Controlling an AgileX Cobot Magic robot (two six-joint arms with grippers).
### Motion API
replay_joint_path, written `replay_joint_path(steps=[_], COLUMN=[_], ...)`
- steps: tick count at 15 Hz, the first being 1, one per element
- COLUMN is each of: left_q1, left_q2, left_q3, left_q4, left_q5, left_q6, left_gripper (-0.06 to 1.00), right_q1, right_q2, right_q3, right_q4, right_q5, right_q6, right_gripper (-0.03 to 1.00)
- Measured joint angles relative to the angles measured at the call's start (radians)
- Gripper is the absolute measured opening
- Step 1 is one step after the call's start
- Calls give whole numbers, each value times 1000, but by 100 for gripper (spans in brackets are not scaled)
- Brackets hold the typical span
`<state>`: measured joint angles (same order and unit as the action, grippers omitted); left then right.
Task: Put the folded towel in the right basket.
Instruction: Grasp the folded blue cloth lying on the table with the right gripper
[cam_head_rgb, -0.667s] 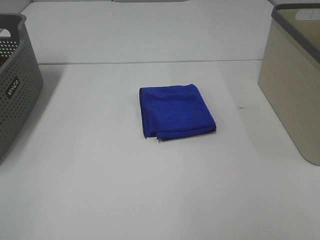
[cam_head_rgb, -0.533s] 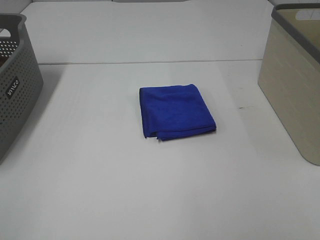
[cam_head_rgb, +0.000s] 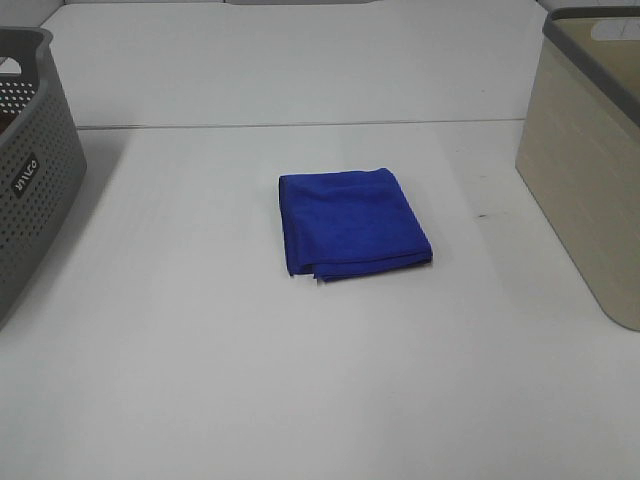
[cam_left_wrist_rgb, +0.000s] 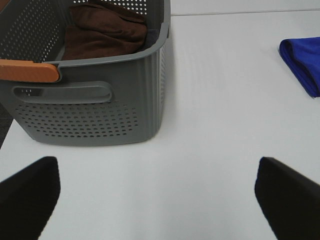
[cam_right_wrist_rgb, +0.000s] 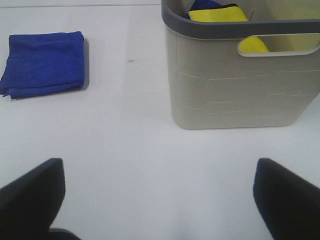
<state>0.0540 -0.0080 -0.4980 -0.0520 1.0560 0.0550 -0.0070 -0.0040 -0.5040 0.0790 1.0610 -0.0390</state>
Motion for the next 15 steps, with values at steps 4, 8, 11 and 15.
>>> replay_joint_path(steps=[4,8,11,15], left_q1=[0,0,0,0], left_q2=[0,0,0,0], left_q3=[0,0,0,0], left_q4=[0,0,0,0], left_q5=[0,0,0,0], left_q6=[0,0,0,0], left_gripper=[99,99,99,99], right_q1=[0,0,0,0], right_q2=[0,0,0,0], right_q3=[0,0,0,0], right_q4=[0,0,0,8], right_q5=[0,0,0,0], right_q6=[0,21,5,-29], right_gripper=[97,97,98,98])
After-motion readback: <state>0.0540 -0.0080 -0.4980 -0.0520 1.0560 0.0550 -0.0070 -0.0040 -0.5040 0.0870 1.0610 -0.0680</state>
